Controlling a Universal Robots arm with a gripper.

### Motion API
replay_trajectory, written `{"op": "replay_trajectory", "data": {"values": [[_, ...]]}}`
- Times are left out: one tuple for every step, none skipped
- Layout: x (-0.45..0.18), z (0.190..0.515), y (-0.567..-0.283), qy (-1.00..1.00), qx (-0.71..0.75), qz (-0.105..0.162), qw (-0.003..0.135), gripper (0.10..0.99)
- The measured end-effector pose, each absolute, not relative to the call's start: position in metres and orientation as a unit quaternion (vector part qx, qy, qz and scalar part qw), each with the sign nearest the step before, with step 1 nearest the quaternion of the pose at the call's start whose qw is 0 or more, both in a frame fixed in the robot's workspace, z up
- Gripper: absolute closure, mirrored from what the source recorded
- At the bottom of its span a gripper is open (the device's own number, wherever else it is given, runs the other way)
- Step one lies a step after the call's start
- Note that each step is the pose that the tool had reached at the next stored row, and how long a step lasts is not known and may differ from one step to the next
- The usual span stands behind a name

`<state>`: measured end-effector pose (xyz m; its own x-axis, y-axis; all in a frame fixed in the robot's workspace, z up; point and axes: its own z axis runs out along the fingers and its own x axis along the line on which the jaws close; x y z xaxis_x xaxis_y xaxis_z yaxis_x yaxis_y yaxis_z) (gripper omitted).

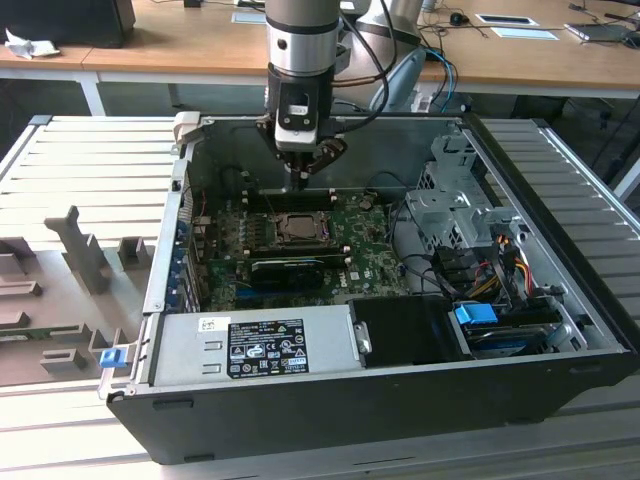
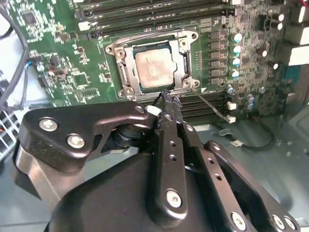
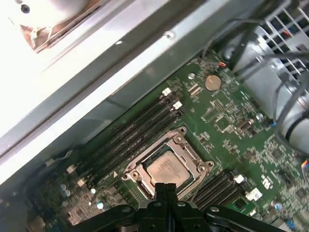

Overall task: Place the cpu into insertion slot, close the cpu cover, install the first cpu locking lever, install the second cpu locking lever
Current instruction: 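Install the first cpu locking lever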

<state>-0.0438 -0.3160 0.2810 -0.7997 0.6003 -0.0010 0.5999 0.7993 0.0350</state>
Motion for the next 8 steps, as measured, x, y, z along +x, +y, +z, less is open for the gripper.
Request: {"op": "replay_trajectory", "data": {"values": [[-0.0438, 0.2810, -0.3160, 0.952, 0.306, 0.017, 0.006, 0.980], [-0.0438, 0.2810, -0.3161, 0.957, 0.290, 0.017, 0.006, 0.980], [-0.0438, 0.2810, -0.3160, 0.963, 0.271, 0.017, 0.005, 0.980], [-0.0438, 0.2811, -0.3161, 0.967, 0.255, 0.017, 0.005, 0.980], [-0.0438, 0.2810, -0.3161, 0.969, 0.246, 0.017, 0.005, 0.980], [-0.0438, 0.2811, -0.3161, 0.973, 0.232, 0.017, 0.005, 0.980], [-0.0438, 0.2810, -0.3161, 0.976, 0.217, 0.017, 0.004, 0.980], [-0.0438, 0.2810, -0.3161, 0.978, 0.208, 0.017, 0.004, 0.980]]}}
